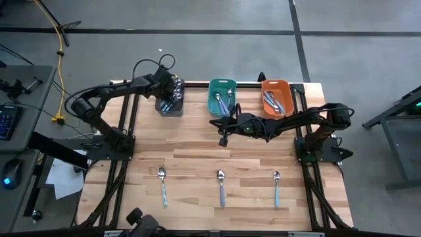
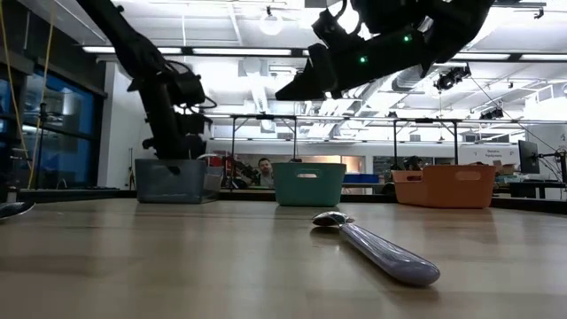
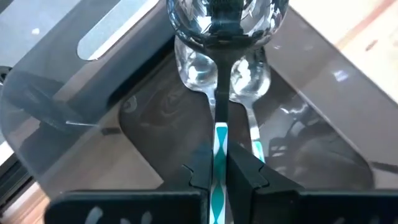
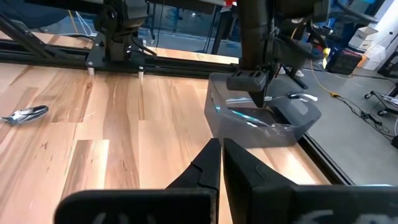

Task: Sort silverware by color (type)
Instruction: Put the top white spoon into the black bin, then put the purple spoon into the green bin

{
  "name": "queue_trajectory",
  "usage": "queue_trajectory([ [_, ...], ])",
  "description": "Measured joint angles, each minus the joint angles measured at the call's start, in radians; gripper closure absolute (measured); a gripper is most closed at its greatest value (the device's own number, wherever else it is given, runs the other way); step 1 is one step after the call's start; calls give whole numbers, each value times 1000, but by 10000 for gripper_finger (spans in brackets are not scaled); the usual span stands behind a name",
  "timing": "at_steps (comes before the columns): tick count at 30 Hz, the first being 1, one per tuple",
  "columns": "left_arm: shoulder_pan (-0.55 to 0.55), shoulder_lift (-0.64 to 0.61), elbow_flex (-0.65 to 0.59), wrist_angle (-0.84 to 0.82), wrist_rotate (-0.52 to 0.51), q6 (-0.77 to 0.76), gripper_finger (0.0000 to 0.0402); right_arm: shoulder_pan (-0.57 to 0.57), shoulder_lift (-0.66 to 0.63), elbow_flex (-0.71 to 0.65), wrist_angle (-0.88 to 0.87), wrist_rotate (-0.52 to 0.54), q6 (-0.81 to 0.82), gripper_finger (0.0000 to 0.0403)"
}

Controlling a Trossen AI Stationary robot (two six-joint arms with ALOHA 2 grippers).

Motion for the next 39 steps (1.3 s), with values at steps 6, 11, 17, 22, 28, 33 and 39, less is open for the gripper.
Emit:
queue_trajectory([
  [6, 12, 25, 0, 24, 31, 0, 375, 0, 0, 0, 0, 0, 0, 402],
  [11, 10, 26, 0, 30, 42, 0, 335, 0, 0, 0, -10, 0, 0, 403],
  [17, 7, 10, -11, 67, 26, 24, 318, 0, -5, 0, -45, 0, 20, 403],
  [22, -21, -51, -122, 257, -15, 5, 343, 19, -78, -1, -208, 35, 88, 403],
  [28, -95, -139, -328, 606, -12, -23, 365, 91, -174, -1, -484, 170, 213, 403],
  [33, -141, -219, -474, 896, -14, -52, 367, 168, -226, -1, -671, 238, 379, 403],
  [39, -207, -307, -626, 1192, 15, -56, 367, 260, -237, -1, -794, 238, 621, 403],
])
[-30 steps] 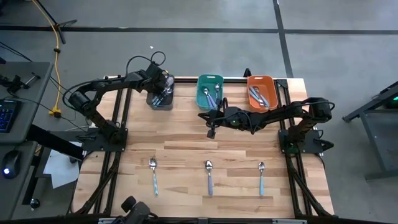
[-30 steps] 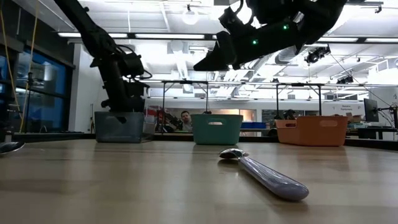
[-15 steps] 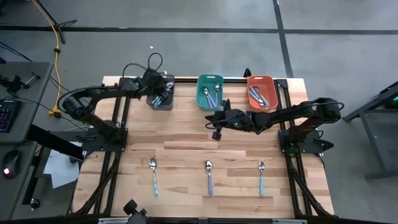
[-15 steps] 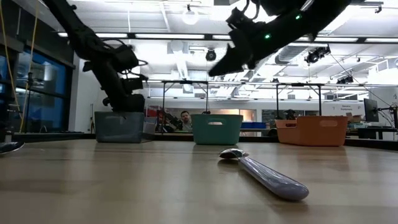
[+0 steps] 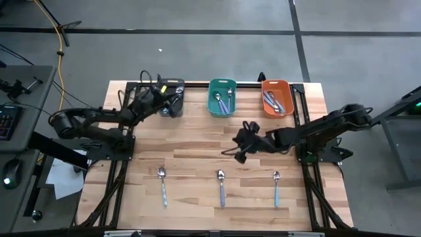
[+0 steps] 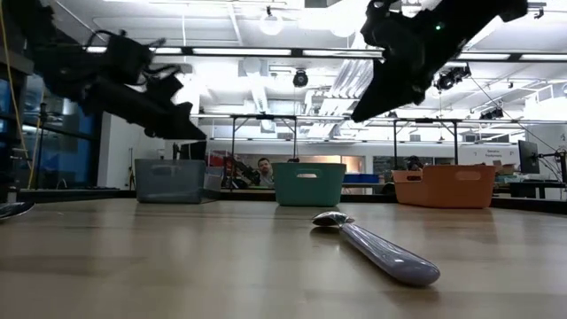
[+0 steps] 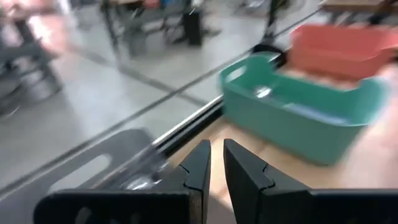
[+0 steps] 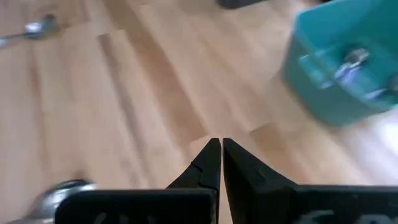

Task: Sort silverware by color (type)
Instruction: Put the purple spoon into the green bin

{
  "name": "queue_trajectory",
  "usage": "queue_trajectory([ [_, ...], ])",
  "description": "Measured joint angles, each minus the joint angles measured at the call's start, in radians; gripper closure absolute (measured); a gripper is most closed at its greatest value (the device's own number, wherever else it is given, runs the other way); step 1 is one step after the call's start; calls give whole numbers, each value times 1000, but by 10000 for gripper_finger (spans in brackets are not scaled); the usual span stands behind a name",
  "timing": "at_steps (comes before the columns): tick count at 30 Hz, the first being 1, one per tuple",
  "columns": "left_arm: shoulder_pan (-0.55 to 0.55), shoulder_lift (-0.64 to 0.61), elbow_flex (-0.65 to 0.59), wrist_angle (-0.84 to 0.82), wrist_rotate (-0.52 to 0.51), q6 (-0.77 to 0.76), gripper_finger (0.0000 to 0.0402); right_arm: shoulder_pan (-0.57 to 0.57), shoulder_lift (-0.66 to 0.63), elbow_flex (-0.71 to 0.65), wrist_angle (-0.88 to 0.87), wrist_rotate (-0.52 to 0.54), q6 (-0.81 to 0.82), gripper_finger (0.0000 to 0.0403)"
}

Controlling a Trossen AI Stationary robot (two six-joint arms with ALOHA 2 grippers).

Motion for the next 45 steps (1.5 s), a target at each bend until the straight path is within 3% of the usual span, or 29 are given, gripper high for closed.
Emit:
queue_trajectory([
  [7, -95, -63, -108, 115, 35, 2, 367, 90, 122, 4, 82, -64, 195, 402],
  [13, -155, -71, -144, 115, 35, 9, 367, 146, 287, 126, 90, -122, 297, 381],
  [16, -171, -70, -151, 113, 35, 10, 367, 161, 364, 234, 39, -181, 349, 350],
  [22, -189, -70, -150, 116, 32, 35, 367, 185, 489, 446, -254, -260, 600, 287],
  [26, -189, -70, -150, 115, 30, 36, 367, 187, 547, 522, -302, -337, 712, 266],
  [33, -188, -70, -150, 114, 28, 37, 367, 167, 622, 547, -302, -468, 808, 262],
  [39, -188, -70, -150, 114, 27, 37, 367, 145, 637, 547, -315, -459, 784, 270],
  [45, -188, -70, -150, 114, 27, 36, 367, 121, 638, 547, -350, -412, 705, 309],
])
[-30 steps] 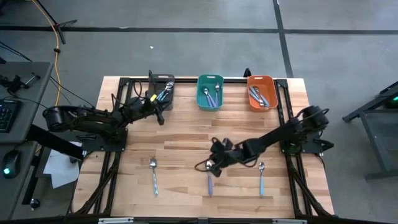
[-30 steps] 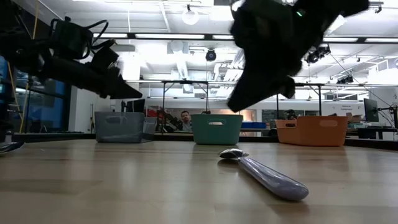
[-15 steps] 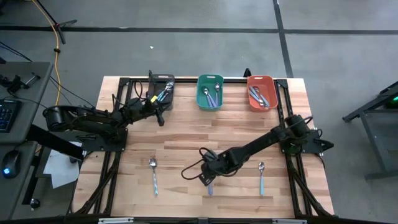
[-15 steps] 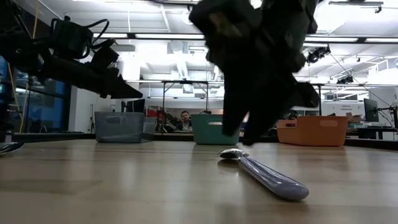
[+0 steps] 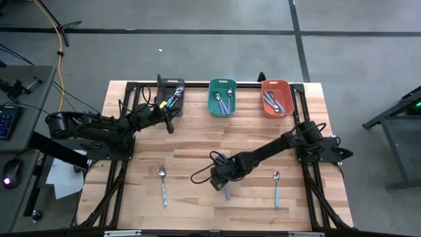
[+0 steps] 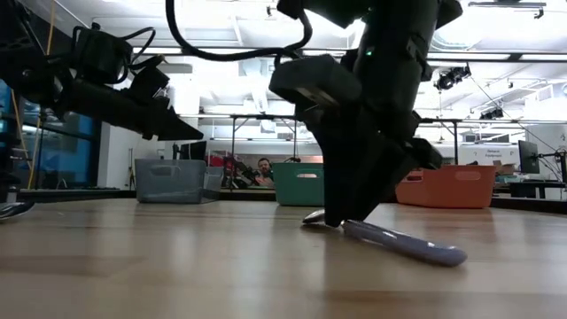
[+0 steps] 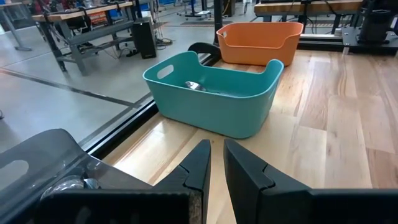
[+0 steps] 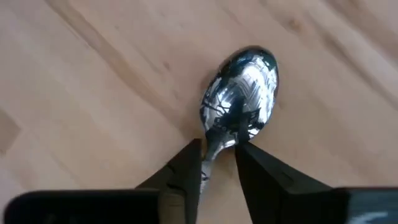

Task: Sort silverware by color (type)
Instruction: Put the purple spoon into the green bin

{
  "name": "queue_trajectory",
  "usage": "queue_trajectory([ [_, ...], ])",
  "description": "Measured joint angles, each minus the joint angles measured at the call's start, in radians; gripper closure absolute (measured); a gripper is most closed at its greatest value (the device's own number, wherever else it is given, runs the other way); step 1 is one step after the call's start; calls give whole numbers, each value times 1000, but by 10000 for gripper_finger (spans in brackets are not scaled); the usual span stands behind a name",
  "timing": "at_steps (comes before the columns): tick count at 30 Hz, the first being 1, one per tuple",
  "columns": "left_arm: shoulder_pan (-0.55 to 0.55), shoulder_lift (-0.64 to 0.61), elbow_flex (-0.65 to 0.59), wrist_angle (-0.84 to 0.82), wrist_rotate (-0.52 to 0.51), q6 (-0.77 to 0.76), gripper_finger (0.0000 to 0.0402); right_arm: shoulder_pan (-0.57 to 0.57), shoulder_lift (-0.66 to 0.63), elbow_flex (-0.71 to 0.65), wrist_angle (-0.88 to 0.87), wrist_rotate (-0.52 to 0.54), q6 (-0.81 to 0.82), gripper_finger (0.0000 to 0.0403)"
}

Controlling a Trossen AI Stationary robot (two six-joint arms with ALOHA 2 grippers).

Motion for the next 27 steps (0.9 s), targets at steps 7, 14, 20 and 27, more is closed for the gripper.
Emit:
queue_trajectory([
  [7, 0, 0, 0, 0, 0, 0, 367, -24, 11, 1, -12, -10, -143, 360],
  [14, 0, 0, 1, 0, 0, -8, 367, -66, 9, 1, -6, 0, -327, 395],
  [20, 0, 0, 1, 0, 0, -32, 367, -100, -28, -5, -23, 36, -452, 401],
  [27, 0, 0, 1, -1, 0, -36, 367, -171, -173, -4, -110, 119, -543, 403],
])
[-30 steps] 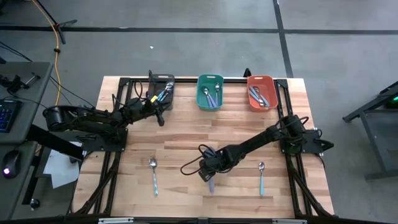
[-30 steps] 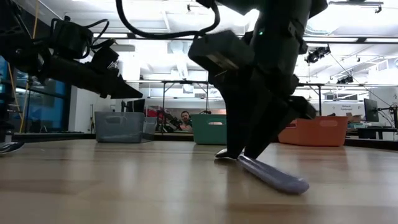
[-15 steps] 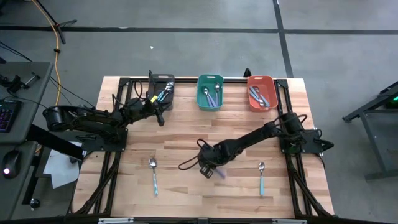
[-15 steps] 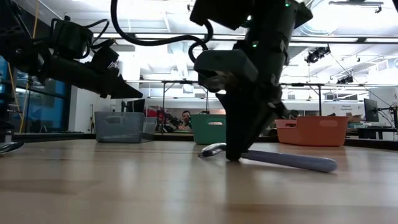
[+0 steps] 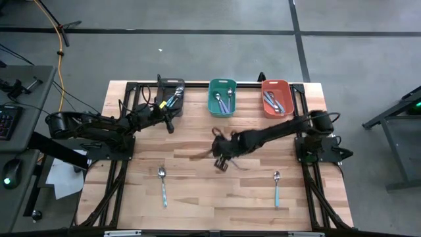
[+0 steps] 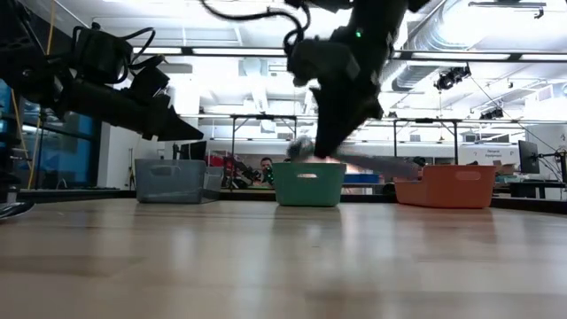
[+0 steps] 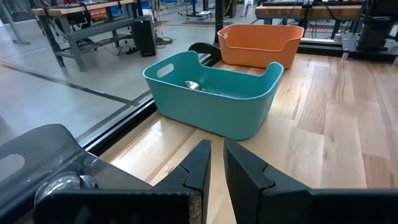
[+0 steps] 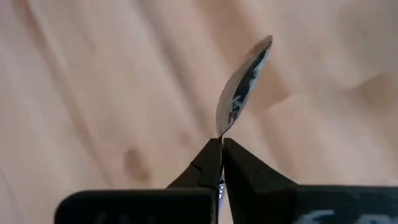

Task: Sort silverware by color (type)
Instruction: Put the purple spoon into the green bin

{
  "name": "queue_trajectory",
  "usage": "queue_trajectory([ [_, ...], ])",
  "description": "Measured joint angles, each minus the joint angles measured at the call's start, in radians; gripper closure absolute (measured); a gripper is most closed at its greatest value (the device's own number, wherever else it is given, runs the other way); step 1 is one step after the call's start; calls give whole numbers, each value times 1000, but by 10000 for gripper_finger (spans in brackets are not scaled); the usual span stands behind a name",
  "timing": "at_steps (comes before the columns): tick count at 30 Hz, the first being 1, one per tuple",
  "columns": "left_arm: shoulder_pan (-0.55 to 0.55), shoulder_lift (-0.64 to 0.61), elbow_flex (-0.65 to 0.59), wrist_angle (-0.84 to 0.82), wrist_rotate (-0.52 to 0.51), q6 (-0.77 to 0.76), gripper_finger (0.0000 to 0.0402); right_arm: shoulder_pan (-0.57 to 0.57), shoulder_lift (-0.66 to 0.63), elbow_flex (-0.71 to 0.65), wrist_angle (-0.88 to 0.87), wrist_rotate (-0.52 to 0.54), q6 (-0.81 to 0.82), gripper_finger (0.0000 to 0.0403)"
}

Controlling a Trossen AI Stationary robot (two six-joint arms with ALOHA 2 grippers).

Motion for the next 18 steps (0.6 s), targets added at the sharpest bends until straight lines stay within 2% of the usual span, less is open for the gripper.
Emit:
queue_trajectory([
  [4, 0, 0, 0, 0, 0, -1, 367, -85, -83, 1, -46, 55, -40, 403],
  [8, 0, 0, 0, 1, 0, -1, 367, -226, -128, 1, -24, 51, -114, 403],
  [18, 0, 0, 0, 1, 0, -8, 367, -619, -131, 2, 199, -168, -295, 403],
])
